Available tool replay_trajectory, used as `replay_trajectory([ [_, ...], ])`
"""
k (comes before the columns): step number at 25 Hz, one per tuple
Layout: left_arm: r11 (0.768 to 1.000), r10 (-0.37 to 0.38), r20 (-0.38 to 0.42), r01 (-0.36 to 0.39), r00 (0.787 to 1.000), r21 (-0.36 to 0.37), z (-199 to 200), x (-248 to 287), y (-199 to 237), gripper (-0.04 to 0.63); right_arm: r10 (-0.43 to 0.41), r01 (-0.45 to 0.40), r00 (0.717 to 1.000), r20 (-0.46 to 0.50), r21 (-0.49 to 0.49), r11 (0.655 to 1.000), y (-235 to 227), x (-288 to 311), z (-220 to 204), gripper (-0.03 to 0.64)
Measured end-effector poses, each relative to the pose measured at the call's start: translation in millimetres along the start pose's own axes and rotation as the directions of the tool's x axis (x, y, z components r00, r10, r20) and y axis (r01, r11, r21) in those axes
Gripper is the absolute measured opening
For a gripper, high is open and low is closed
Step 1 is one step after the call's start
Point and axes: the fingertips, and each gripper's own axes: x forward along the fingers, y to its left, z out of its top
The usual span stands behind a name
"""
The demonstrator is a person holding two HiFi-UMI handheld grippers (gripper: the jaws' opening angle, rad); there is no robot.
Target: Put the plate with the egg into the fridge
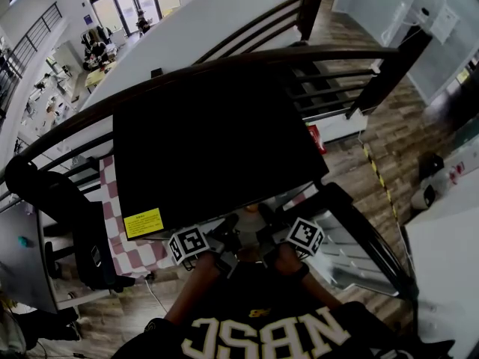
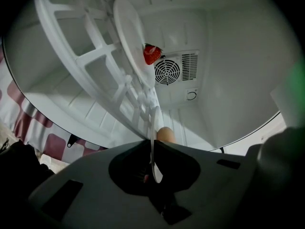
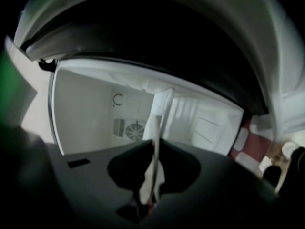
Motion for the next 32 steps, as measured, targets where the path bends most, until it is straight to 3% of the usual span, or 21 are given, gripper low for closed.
replay_trajectory([
  [5, 1.0, -0.013, 0.017, 0.013, 1.0, -0.004, 0, 0, 0, 0.04, 0.042, -0.042, 0.999, 0.002, 0.005, 0.999, -2, 1, 1, 0.04],
  [10, 0.999, -0.029, 0.028, 0.029, 0.999, 0.029, 0, 0, -4, 0.043, 0.015, -0.015, 1.0, -0.01, -0.058, 0.998, -1, -5, 0, 0.049],
  [13, 0.997, -0.066, 0.039, 0.064, 0.997, 0.052, -1, -2, -12, 0.081, 0.033, -0.032, 0.999, 0.005, -0.127, 0.991, 5, -7, 3, 0.121],
  [17, 0.985, -0.145, 0.05, 0.139, 0.988, 0.105, -2, -4, -31, 0.17, 0.073, -0.071, 0.997, 0.005, -0.171, 0.983, 13, -10, -2, 0.266],
  [20, 0.984, -0.12, 0.059, 0.111, 0.991, 0.138, -1, -7, -25, 0.19, 0.108, -0.107, 0.994, -0.007, -0.191, 0.976, 20, -10, -7, 0.279],
  [23, 0.98, -0.095, 0.066, 0.082, 0.993, 0.18, -4, -11, -21, 0.199, 0.091, -0.089, 0.996, 0.008, -0.131, 0.987, 16, -18, -11, 0.279],
  [27, 0.975, -0.058, 0.079, 0.039, 0.995, 0.217, -11, -18, -13, 0.199, 0.155, -0.148, 0.988, 0.011, -0.229, 0.962, 22, -28, -3, 0.279],
  [32, 0.965, -0.035, 0.101, 0.007, 0.994, 0.262, -18, -29, -6, 0.199, 0.16, -0.156, 0.987, -0.002, -0.239, 0.958, 22, -42, -8, 0.279],
])
